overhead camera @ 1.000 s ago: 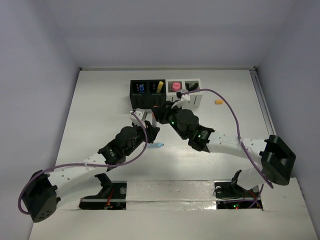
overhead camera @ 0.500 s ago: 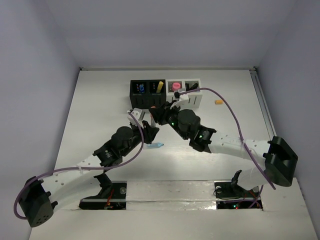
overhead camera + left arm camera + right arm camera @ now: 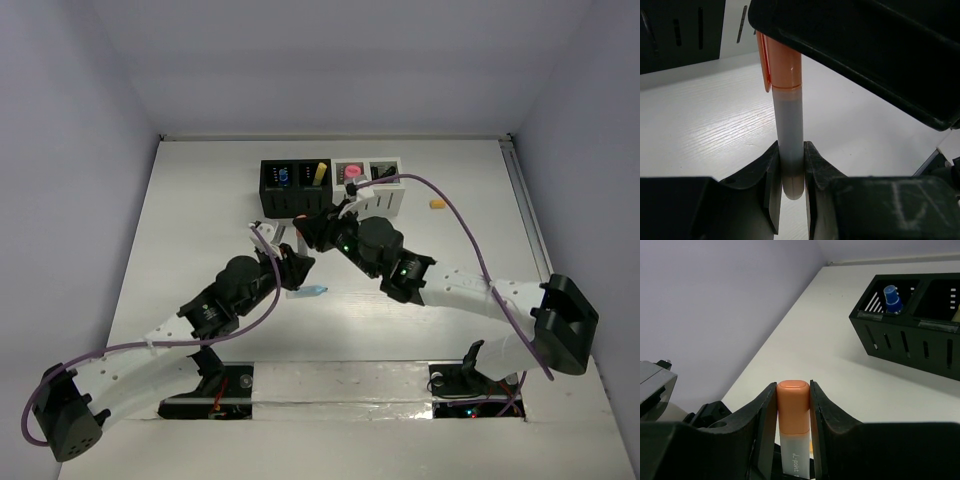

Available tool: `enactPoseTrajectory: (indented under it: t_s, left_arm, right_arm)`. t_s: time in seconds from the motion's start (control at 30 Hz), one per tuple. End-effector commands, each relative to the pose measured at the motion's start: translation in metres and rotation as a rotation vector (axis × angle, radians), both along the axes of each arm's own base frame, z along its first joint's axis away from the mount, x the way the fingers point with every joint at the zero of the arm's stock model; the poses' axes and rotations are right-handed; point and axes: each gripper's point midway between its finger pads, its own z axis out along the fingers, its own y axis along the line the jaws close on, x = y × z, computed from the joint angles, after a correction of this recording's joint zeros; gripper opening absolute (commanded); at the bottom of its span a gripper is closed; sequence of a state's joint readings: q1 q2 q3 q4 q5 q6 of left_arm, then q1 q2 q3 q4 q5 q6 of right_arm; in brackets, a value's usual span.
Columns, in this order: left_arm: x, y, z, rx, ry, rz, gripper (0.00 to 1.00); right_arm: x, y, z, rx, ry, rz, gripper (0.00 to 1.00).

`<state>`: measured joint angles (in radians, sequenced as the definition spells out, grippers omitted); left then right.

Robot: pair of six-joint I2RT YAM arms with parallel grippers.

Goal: Sort the stationery into containers
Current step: Close the pen cap on the pen.

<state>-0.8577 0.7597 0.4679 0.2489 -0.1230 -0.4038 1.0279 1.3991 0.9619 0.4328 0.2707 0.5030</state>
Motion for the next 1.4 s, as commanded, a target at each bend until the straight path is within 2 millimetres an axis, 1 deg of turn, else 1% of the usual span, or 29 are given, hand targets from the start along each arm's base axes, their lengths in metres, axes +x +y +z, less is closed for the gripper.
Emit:
enactPoseTrajectory:
  t_s: [0.0,0.03,0.1,0.13,0.17,0.23,0.27,0.4,0.47,0.5,0.57,0.6,0.7,0.73,0.77,0.9,0.93,1.0,1.03,1.07,1.1,1.13,1.17,1.2,1.23,1.27,1.3,1.33,1.37]
  left_arm:
    - [0.012,0.003,0.102,-0.204,-0.209,0.056,0.00]
    - [0.014,0.005,0.108,-0.207,-0.223,0.069,0.00]
    - [0.014,0.008,0.120,-0.218,-0.243,0.081,0.00]
    - [0.015,0.009,0.123,-0.219,-0.250,0.089,0.00]
    - [0.016,0.011,0.125,-0.213,-0.254,0.094,0.00]
    - [0.017,0.016,0.135,-0.222,-0.271,0.111,0.00]
    - [0.017,0.016,0.137,-0.223,-0.274,0.111,0.00]
    - [0.020,0.023,0.145,-0.229,-0.285,0.136,0.00]
    - [0.020,0.024,0.147,-0.230,-0.284,0.139,0.00]
    - [0.020,0.023,0.148,-0.231,-0.283,0.139,0.00]
    - [0.021,0.022,0.149,-0.231,-0.283,0.138,0.00]
    - [0.023,0.024,0.150,-0.230,-0.284,0.147,0.00]
    - [0.025,0.021,0.153,-0.228,-0.284,0.142,0.00]
    - [0.025,0.021,0.154,-0.228,-0.286,0.144,0.00]
    - [0.026,0.021,0.155,-0.226,-0.288,0.145,0.00]
    - [0.025,0.023,0.161,-0.232,-0.297,0.149,0.00]
    - [0.024,0.022,0.162,-0.235,-0.295,0.141,0.00]
    - [0.022,0.018,0.159,-0.240,-0.280,0.121,0.00]
    - [0.020,0.015,0.157,-0.242,-0.270,0.100,0.00]
    - [0.018,0.014,0.154,-0.241,-0.258,0.091,0.00]
    - [0.016,0.013,0.152,-0.245,-0.249,0.078,0.00]
    - [0.013,0.011,0.147,-0.237,-0.236,0.061,0.00]
    - [0.010,0.012,0.142,-0.223,-0.219,0.056,0.04]
    - [0.008,0.013,0.140,-0.218,-0.211,0.052,0.16]
    - [0.006,0.014,0.134,-0.209,-0.199,0.046,0.23]
    - [0.003,0.017,0.127,-0.193,-0.181,0.044,0.31]
    - [-0.002,0.021,0.130,-0.204,-0.186,0.041,0.44]
    - [-0.005,0.024,0.125,-0.198,-0.175,0.040,0.50]
    - [-0.008,0.027,0.117,-0.177,-0.152,0.040,0.55]
  right_arm:
    - [-0.034,0.017,-0.053,-0.115,0.122,0.149,0.00]
    - [-0.037,0.016,-0.063,-0.121,0.139,0.158,0.00]
    - [-0.041,0.015,-0.071,-0.113,0.166,0.167,0.00]
    - [-0.043,0.012,-0.082,-0.128,0.182,0.167,0.00]
    - [-0.044,0.010,-0.087,-0.133,0.195,0.167,0.00]
    - [-0.049,0.008,-0.095,-0.142,0.213,0.176,0.00]
    - [-0.052,0.005,-0.105,-0.151,0.234,0.179,0.00]
    - [-0.065,0.000,-0.129,-0.182,0.280,0.205,0.00]
    - [-0.074,0.000,-0.134,-0.189,0.290,0.219,0.00]
    - [-0.076,-0.003,-0.141,-0.200,0.301,0.221,0.00]
    - [-0.087,0.000,-0.146,-0.200,0.315,0.250,0.00]
    - [-0.089,0.000,-0.149,-0.202,0.323,0.254,0.00]
    - [-0.105,0.007,-0.158,-0.218,0.344,0.298,0.00]
    - [-0.106,0.008,-0.160,-0.218,0.351,0.300,0.00]
    - [-0.111,0.010,-0.161,-0.218,0.356,0.310,0.00]
    - [-0.113,0.007,-0.169,-0.224,0.375,0.306,0.00]
    - [-0.110,0.004,-0.171,-0.232,0.375,0.282,0.00]
    - [-0.102,0.004,-0.164,-0.228,0.374,0.238,0.00]
    - [-0.093,0.000,-0.161,-0.237,0.360,0.183,0.00]
    - [-0.087,-0.001,-0.155,-0.236,0.345,0.155,0.00]
    - [-0.075,0.002,-0.140,-0.211,0.325,0.119,0.00]
    - [-0.064,0.001,-0.134,-0.204,0.318,0.082,0.00]
    - [-0.047,-0.003,-0.127,-0.186,0.305,0.043,0.00]
    - [-0.033,0.000,-0.110,-0.152,0.280,0.015,0.00]
    - [-0.020,-0.002,-0.101,-0.134,0.265,-0.015,0.00]
    - [-0.002,-0.005,-0.098,-0.135,0.254,-0.049,0.00]
    - [0.012,-0.001,-0.075,-0.101,0.218,-0.070,0.00]
    - [0.026,-0.003,-0.064,-0.088,0.189,-0.110,0.00]
    - [0.039,-0.002,-0.063,-0.108,0.170,-0.127,0.00]
